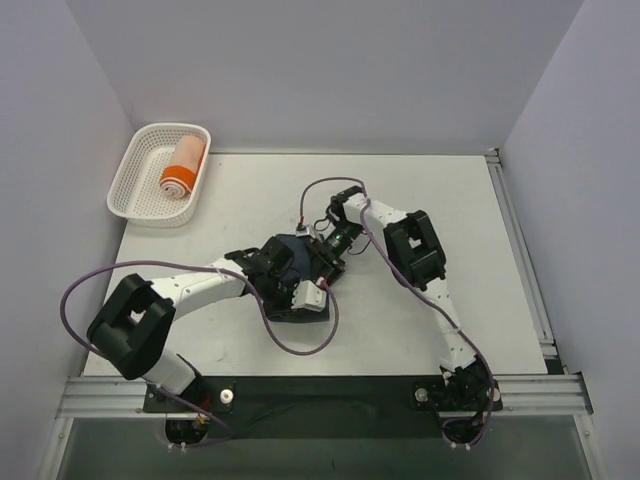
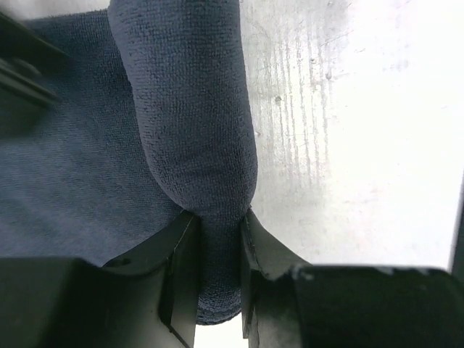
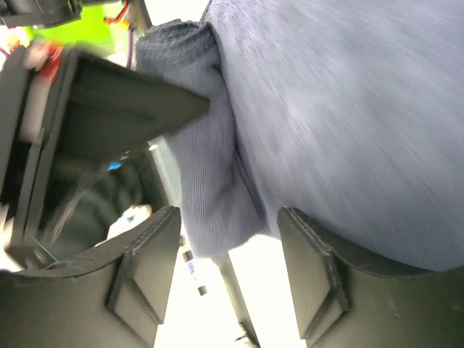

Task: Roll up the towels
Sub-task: Roll the towel

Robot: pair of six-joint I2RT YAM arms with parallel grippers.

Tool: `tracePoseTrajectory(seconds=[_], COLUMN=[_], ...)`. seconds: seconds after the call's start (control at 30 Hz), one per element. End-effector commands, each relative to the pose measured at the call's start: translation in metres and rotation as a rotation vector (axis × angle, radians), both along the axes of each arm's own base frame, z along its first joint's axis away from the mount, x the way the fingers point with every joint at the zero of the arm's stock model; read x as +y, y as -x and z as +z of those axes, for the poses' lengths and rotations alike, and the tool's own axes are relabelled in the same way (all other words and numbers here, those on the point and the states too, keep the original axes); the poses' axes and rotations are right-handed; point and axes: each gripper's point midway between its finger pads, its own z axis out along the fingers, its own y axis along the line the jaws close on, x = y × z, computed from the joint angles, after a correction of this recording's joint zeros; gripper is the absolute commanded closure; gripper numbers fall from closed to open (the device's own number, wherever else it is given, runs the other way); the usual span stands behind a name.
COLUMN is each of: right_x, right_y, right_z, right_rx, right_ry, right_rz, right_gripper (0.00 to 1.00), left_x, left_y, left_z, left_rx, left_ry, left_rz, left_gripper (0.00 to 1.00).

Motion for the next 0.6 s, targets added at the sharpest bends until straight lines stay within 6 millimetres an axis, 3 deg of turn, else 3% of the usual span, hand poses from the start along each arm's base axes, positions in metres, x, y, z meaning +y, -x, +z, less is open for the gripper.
tracePoseTrajectory(seconds=[0.0,0.07,0.1,0.13,0.2,0.27,0.3,0.37,0.4,0.43,0.47,0.57], right_x=[-0.021,-0.032,-0.037,-0.046,-0.053,-0.070,-0.073,-0.086,-0.088,-0.093,-0.093,-0.094], right_y=[-0.040,-0.047,-0.047,-0.052,-0.059,-0.055,-0.058,-0.052,-0.051,-0.043,-0.037,-0.018], right_z=[0.050,0.064,0.076,0.079,0.097,0.094,0.110,0.106,0.121,0.118,0.134,0.147], right_rx=[-0.216,-0.252,-0.288,-0.320,-0.425,-0.450,-0.531,-0.568,-0.637,-0.645,-0.688,-0.741], right_ry=[-0.044,-0.042,-0.047,-0.026,-0.037,0.012,-0.011,0.025,-0.003,0.003,-0.039,-0.102], right_rz=[-0.104,-0.147,-0.171,-0.194,-0.237,-0.280,-0.302,-0.326,-0.337,-0.334,-0.337,-0.314], right_gripper=[0.42,0.41,0.41,0.41,0.42,0.44,0.45,0.49,0.50,0.54,0.56,0.60], left_x=[0.036,0.033,0.039,0.033,0.038,0.036,0.041,0.036,0.039,0.040,0.037,0.037], left_y=[0.051,0.032,0.037,0.026,0.025,0.011,0.013,0.000,0.000,-0.005,-0.012,-0.018], left_z=[-0.017,-0.009,-0.012,-0.005,-0.008,-0.007,-0.012,-0.011,-0.017,-0.019,-0.017,-0.024], left_rx=[0.379,0.413,0.488,0.494,0.582,0.589,0.651,0.662,0.704,0.713,0.718,0.781], left_ry=[-0.131,-0.098,-0.127,-0.103,-0.118,-0.124,-0.148,-0.137,-0.156,-0.161,-0.163,-0.192], left_rz=[0.021,0.047,0.057,0.053,0.057,0.042,0.059,0.063,0.074,0.084,0.089,0.105], left_gripper=[0.82,0.81,0.82,0.81,0.81,0.81,0.81,0.81,0.81,0.80,0.79,0.76])
